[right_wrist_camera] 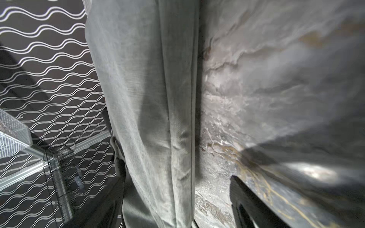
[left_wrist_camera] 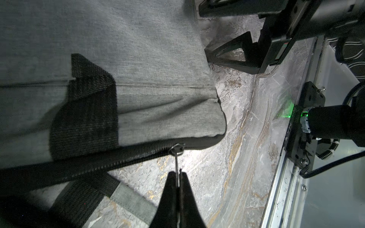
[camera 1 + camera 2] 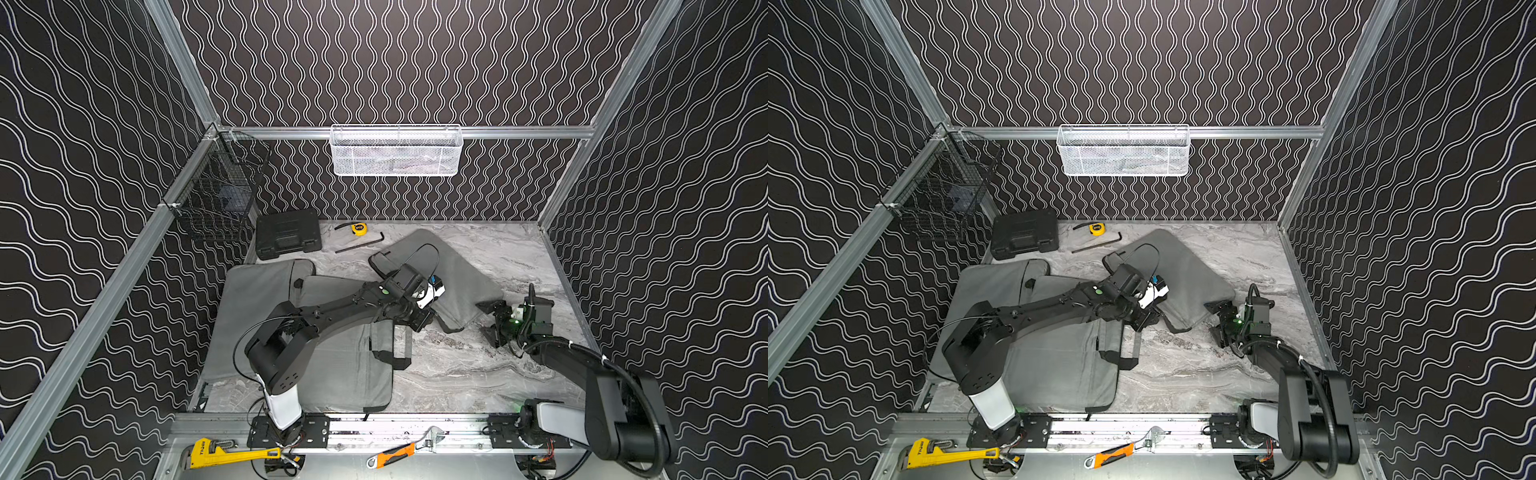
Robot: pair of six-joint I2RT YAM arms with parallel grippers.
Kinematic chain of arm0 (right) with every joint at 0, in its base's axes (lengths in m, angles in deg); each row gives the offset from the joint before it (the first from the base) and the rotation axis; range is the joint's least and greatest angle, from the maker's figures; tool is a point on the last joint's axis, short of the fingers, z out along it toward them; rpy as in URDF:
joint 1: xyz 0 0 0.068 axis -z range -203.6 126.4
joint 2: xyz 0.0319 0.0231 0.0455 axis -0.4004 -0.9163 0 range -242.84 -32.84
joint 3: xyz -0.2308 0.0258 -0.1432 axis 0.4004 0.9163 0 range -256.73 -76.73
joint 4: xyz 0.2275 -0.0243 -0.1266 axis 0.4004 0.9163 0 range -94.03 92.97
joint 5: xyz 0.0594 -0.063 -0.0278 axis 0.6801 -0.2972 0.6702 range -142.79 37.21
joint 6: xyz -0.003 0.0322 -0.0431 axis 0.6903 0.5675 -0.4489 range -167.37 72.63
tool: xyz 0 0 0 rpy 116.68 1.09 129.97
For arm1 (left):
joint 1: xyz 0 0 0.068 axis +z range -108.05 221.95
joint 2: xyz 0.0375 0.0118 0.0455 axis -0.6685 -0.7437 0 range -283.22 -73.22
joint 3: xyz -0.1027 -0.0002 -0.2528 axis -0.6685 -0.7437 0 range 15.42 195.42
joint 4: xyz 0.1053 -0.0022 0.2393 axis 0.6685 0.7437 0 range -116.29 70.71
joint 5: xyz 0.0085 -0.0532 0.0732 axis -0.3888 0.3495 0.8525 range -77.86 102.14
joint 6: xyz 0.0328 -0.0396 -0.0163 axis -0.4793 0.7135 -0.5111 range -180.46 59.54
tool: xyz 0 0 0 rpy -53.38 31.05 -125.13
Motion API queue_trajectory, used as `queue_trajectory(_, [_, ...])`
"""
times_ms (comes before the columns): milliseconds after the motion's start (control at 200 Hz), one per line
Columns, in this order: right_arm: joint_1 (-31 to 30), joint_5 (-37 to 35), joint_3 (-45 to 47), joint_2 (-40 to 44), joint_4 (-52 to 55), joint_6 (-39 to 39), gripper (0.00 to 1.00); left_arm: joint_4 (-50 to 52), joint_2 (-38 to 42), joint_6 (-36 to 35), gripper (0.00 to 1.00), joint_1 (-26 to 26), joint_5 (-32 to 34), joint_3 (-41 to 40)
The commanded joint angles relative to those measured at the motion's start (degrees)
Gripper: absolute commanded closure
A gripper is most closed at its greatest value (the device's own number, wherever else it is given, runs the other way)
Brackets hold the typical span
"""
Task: Open the zippered laptop bag and take out the laptop
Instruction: Unzip the zipper on the zippered laptop bag.
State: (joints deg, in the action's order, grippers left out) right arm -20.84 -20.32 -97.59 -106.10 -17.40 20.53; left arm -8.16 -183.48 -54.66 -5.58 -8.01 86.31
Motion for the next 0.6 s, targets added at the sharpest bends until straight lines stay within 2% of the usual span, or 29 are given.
queue_trajectory(0, [-0.04,2.36,0.55,-1.34,-5.34,0.48,0.15,-3.40,0.83,-0.71,1.00,0.15,-2.15,-0.12])
queue_trajectory(230, [-1.81,1.88,-0.97,-5.47,-8.74,0.96,0.17,-2.97,0.81,-2.43,1.00,0.42,-3.77,0.43])
queue_trajectory(385, [-2.90,3.10,-1.89,-9.89,-14.17,3.47,0.23,-3.53,1.62,-3.33,1.00,0.47,-5.20,-0.07])
queue_trajectory(505, [-3.77,4.15,-1.48,-12.99,-20.41,7.37,0.33,-4.05,2.45,-3.70,1.00,0.43,-5.95,-1.15])
queue_trajectory(596, [-4.50,3.62,-0.14,-13.98,-25.19,10.87,0.51,-4.29,2.97,-4.09,1.00,0.40,-6.06,-2.09])
